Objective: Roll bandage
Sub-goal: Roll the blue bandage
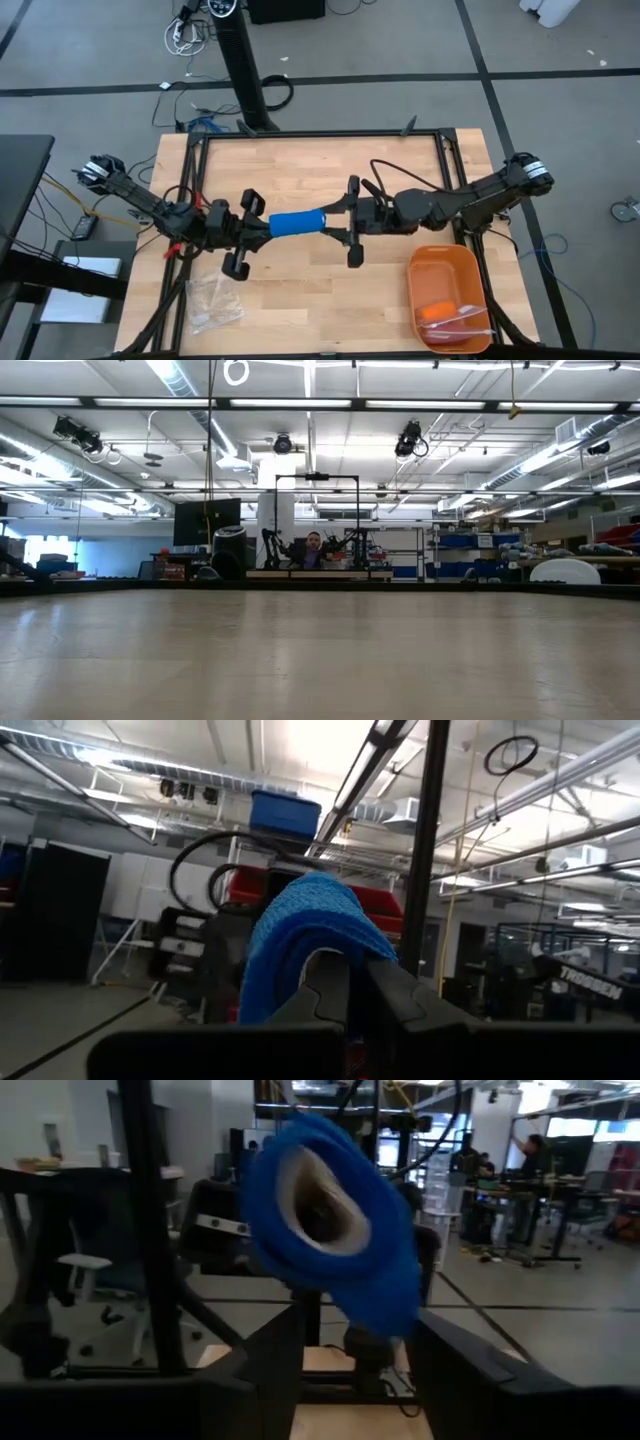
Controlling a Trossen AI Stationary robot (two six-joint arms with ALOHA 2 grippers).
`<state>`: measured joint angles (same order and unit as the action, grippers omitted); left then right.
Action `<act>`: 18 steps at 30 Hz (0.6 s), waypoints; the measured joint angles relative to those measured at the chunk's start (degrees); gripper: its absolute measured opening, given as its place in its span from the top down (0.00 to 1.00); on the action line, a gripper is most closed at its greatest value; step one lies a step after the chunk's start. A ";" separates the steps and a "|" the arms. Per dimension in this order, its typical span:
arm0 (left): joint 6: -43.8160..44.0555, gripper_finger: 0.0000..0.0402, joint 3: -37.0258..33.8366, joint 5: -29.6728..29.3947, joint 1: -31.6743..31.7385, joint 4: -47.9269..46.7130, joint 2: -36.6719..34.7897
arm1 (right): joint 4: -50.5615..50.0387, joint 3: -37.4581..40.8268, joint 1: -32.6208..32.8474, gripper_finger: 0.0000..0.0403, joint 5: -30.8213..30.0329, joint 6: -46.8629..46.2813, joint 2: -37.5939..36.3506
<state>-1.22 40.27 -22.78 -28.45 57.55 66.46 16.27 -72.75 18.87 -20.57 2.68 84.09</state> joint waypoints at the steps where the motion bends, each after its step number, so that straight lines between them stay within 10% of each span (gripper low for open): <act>1: -0.01 0.97 0.00 0.18 -0.02 0.13 -0.02 | -0.04 0.00 -0.15 0.66 -0.50 0.37 0.00; 6: 0.14 0.97 0.00 0.45 -0.02 0.05 -0.02 | 0.06 0.00 -1.36 0.96 -0.67 2.10 0.08; 18: -0.03 0.97 0.00 0.99 -0.04 -0.56 -0.02 | -4.28 0.00 -0.42 0.99 -5.29 4.44 -3.54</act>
<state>-1.25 40.27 -21.78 -28.49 56.99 66.43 11.99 -72.75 18.45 -25.85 7.13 80.56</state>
